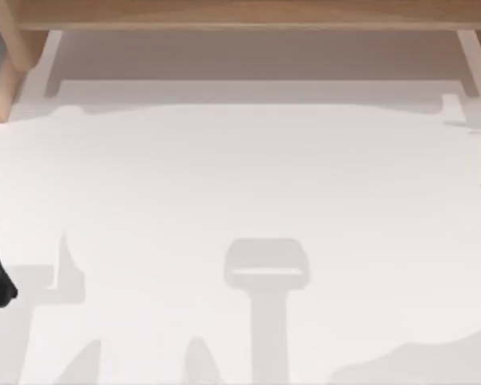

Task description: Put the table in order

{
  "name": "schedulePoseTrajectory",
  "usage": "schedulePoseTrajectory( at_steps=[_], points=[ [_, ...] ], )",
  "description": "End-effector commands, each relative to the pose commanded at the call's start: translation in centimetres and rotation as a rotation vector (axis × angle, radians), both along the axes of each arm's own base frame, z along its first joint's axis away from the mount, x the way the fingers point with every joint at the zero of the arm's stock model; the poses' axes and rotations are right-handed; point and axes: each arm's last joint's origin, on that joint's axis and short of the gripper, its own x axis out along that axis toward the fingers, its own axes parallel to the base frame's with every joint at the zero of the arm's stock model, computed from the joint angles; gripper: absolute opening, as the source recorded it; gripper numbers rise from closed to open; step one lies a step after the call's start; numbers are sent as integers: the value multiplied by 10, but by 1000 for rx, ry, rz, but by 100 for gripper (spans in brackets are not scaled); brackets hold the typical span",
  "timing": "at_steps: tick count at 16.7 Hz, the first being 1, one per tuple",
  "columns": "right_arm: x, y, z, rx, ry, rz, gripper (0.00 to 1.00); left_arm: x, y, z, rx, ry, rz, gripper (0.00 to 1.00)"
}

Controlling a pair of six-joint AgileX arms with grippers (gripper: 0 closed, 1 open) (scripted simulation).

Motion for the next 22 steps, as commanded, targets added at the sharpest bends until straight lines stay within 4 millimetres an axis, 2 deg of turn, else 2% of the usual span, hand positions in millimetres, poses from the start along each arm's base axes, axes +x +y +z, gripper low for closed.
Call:
schedulePoseTrajectory(
  at_steps=[4,13,18,22],
  points=[
    [2,0,0,3,2,4,0,0,0,0,0,0,0,100],
    [59,-1,1,2,0,1,0,0,0,0,0,0,0,100],
    [62,-1,0,3,2,0,0,0,0,0,0,0,0,100],
    [62,-1,0,3,2,0,30,0,0,0,0,0,0,100]
  ],
)
